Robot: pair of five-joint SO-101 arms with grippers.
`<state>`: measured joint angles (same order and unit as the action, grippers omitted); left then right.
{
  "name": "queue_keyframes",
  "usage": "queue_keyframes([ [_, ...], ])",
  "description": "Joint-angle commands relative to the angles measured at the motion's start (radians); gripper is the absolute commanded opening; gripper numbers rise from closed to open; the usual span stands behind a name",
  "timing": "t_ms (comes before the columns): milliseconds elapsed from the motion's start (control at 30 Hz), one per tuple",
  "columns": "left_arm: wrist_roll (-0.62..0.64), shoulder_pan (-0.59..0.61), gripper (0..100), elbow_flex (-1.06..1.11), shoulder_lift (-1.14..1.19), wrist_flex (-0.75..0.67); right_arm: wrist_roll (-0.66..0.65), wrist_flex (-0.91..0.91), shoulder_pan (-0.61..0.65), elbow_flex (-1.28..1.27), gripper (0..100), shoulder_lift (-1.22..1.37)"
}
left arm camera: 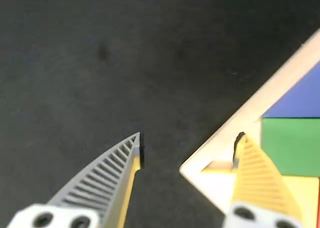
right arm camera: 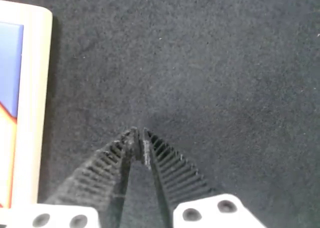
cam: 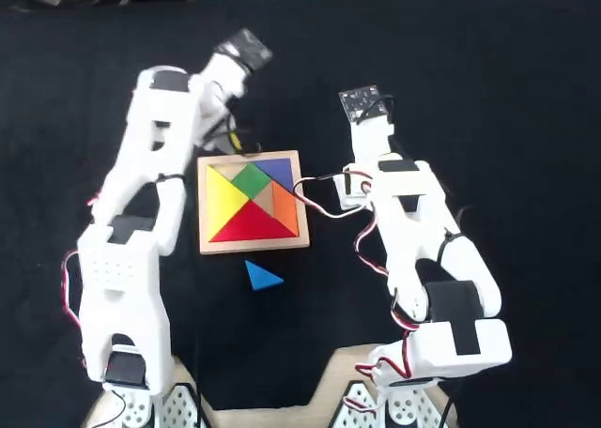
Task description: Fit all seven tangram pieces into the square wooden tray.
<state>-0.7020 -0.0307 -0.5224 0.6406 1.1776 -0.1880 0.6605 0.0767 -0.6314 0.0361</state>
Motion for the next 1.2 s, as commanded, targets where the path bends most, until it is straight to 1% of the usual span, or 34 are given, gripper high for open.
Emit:
queue_keyframes([
  [0,0.109,0.065,30,-0.328,-0.117,0.244,-0.008,-0.006,0.031,0.033,1.1,-0.016],
  [67,0.146,0.082,30,-0.45,-0.16,0.381,-0.018,0.003,0.051,0.031,1.1,-0.028],
  [167,0.213,0.114,30,-0.591,-0.209,0.578,-0.083,0.08,0.084,0.028,1.1,-0.097],
  [200,0.247,0.134,30,-0.607,-0.218,0.589,-0.087,0.109,0.098,0.028,1.1,-0.13],
  [267,0.333,0.211,30,-0.576,-0.259,0.585,-0.084,0.175,0.13,0.027,1.1,-0.202],
  [333,0.35,0.274,30,-0.527,-0.301,0.585,-0.084,0.229,0.175,0.027,1.1,-0.266],
  [467,0.345,0.334,30,-0.298,-0.422,0.585,-0.092,0.281,0.267,0.016,1.1,-0.349],
  [600,0.345,0.338,30,-0.061,-0.651,0.58,-0.094,0.304,0.336,0.005,1.1,-0.375],
  [733,0.373,0.341,30,0.196,-0.905,0.559,-0.094,0.374,0.359,0.019,1.1,-0.375],
  [800,0.393,0.349,30,0.367,-1.028,0.493,-0.094,0.414,0.359,0.03,1.2,-0.375],
  [867,0.399,0.383,30,0.559,-1.137,0.39,-0.097,0.463,0.359,0.044,1.8,-0.375],
  [900,0.399,0.397,30,0.661,-1.183,0.333,-0.115,0.496,0.365,0.05,3.5,-0.375],
  [967,0.402,0.423,30,0.863,-1.28,0.235,-0.157,0.559,0.417,0.053,10.6,-0.381],
  [1033,0.433,0.446,30,1.044,-1.372,0.173,-0.153,0.591,0.471,0.051,16.7,-0.383],
  [1167,0.466,0.553,30,1.291,-1.531,0.098,-0.1,0.559,0.562,0.05,14.2,-0.375],
])
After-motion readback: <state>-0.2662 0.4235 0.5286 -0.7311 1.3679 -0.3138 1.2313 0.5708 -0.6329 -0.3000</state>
